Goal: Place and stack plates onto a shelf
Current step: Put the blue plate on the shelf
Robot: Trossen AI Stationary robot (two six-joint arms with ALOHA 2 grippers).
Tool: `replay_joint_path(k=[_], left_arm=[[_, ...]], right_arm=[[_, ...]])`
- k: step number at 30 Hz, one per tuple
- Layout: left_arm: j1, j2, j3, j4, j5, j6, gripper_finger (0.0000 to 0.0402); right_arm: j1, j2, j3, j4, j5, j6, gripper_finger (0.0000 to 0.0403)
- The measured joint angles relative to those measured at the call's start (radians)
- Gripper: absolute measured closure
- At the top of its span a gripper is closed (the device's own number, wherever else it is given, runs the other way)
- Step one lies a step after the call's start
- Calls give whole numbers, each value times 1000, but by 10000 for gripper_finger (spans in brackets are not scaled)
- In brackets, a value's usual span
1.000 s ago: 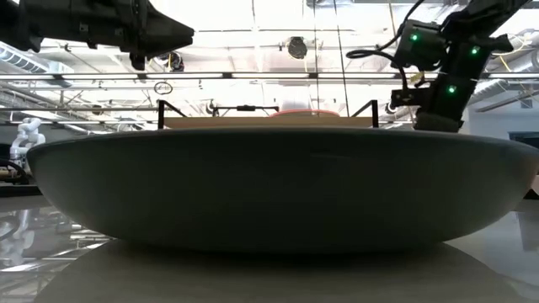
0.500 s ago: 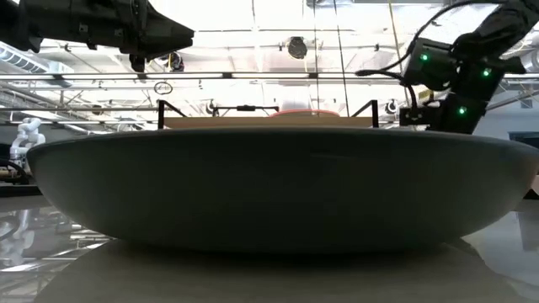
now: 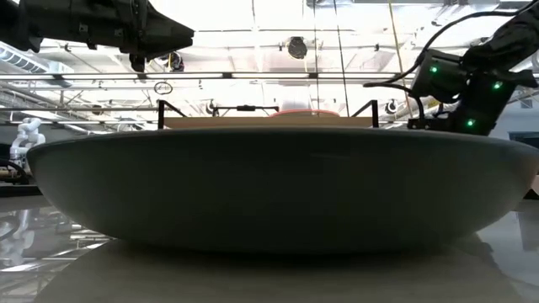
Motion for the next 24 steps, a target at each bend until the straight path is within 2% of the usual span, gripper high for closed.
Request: replay_joint_path(k=[4,6,9,14,21,24], left_arm=[[0,0,0,0,0,0,286],[0,0,0,3,-1,1,286],[0,0,0,16,-11,6,286],[0,0,0,26,-18,8,286],[0,0,0,26,-26,7,286],[0,0,0,28,-27,7,286]], right_arm=[[0,-5,-1,40,8,19,374],[-1,-14,2,65,14,67,391],[-1,-43,32,44,27,139,392],[5,-118,117,41,71,124,400],[6,-216,313,59,232,-78,402],[6,-223,395,125,248,-161,402]])
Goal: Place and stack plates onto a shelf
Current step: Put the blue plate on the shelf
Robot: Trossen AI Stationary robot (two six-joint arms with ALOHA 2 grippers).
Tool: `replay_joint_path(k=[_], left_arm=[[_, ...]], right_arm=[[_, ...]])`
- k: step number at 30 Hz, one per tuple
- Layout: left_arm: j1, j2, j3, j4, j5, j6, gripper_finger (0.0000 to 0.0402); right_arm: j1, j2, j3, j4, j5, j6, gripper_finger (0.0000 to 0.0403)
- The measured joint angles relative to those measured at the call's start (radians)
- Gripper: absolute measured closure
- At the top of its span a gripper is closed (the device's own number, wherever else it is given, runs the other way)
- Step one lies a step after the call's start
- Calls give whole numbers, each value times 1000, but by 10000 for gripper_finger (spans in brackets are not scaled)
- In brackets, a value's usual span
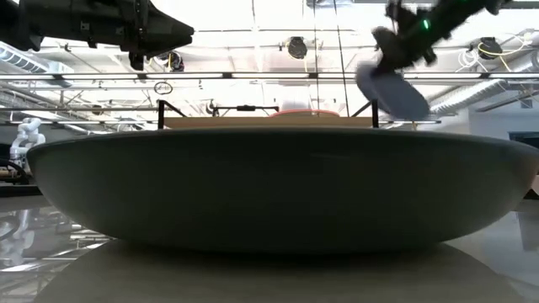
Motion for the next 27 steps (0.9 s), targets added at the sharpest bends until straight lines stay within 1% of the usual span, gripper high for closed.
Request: replay_joint_path(k=[3,6,9,15,17,22,27], left_arm=[[0,0,0,13,-24,15,286],[0,0,0,43,-68,17,286],[0,0,0,62,-77,17,286],[0,0,0,65,-78,33,286],[1,0,0,89,-85,33,286],[1,-1,0,117,-86,33,286],[1,-1,0,118,-86,33,286]], right_arm=[[0,28,76,87,-14,-67,402],[0,93,159,147,-70,-110,402],[5,195,249,176,-126,-146,402],[5,439,441,173,-236,-232,402],[6,518,494,191,-250,-272,402],[5,689,562,358,-375,-400,403],[5,821,573,556,-531,-524,403]])
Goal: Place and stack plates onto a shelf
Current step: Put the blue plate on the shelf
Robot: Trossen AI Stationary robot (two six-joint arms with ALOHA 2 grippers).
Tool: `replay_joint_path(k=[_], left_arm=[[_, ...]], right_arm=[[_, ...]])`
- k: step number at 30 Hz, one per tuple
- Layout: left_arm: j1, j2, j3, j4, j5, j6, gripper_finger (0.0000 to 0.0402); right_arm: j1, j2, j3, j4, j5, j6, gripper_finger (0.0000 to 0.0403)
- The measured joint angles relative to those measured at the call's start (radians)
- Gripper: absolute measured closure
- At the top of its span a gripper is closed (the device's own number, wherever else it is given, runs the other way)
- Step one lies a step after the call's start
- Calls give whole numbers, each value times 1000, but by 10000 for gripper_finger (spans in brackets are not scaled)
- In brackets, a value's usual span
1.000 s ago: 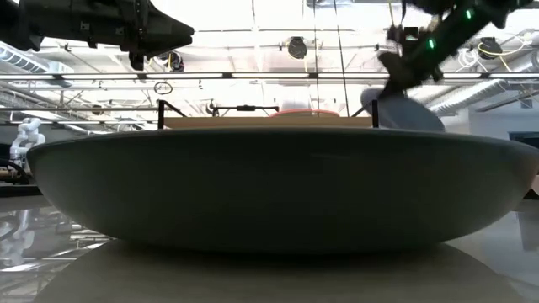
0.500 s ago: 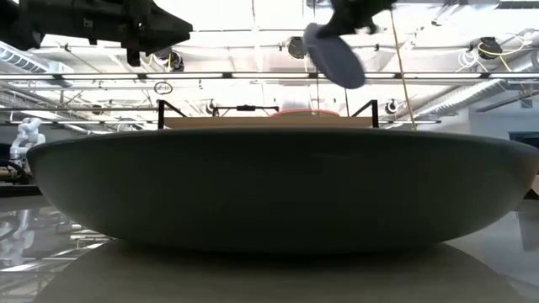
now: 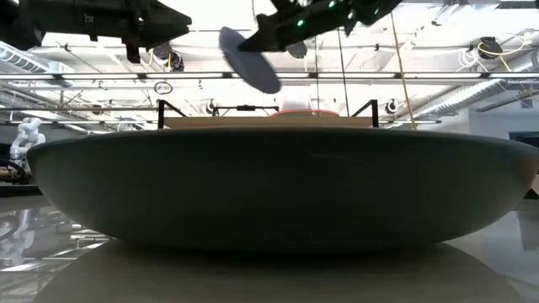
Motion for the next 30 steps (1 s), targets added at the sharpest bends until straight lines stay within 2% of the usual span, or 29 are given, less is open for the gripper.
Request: replay_joint_path(k=[4,9,15,26,30], left_arm=[[0,0,0,1,0,0,286],[0,0,0,8,0,2,286],[0,0,0,15,-1,16,286],[0,1,0,14,-1,16,286],[0,1,0,13,-1,17,286]], right_arm=[[5,90,0,122,-113,-48,403],[7,168,0,158,-180,-94,403],[6,211,-1,155,-176,-57,403],[6,214,0,87,-167,1,400],[6,213,0,53,-92,1,398]])
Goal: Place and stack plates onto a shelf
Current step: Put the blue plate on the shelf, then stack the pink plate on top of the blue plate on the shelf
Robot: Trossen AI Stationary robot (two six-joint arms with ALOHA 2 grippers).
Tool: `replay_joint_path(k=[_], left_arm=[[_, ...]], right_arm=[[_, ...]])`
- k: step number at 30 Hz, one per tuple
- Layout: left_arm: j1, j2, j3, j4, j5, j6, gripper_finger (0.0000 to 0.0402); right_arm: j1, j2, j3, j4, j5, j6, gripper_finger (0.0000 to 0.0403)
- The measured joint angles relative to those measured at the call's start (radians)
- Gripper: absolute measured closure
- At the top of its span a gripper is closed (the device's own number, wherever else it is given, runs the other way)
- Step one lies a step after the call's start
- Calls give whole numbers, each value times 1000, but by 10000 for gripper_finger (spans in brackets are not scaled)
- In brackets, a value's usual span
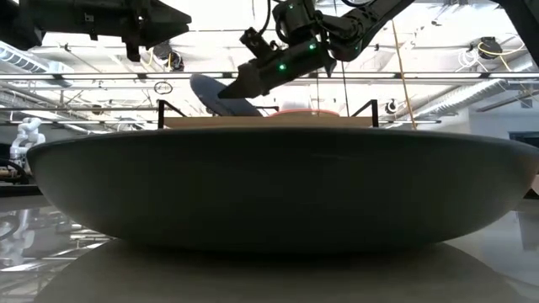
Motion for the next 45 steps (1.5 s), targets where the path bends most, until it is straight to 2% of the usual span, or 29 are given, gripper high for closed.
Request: replay_joint_path(k=[19,22,28,32,35,38,41,45], left_arm=[[0,0,0,-5,0,2,286],[0,0,0,-20,10,7,286],[0,0,0,-64,11,22,286],[-1,0,0,-87,14,27,286],[-3,0,0,-104,27,29,286],[-9,0,1,-129,32,25,286],[-18,0,30,-270,-42,4,286],[-19,0,125,-598,-165,-108,286]], right_arm=[[43,2,-1,-28,18,-42,319],[63,-34,-3,-52,25,-48,311],[120,-222,-2,-139,26,-70,306],[162,-352,-5,-209,20,23,309],[202,-442,-48,-252,20,49,309],[254,-532,-149,-261,19,41,309],[312,-630,-275,-230,25,26,309],[380,-758,-462,-97,92,23,309]])
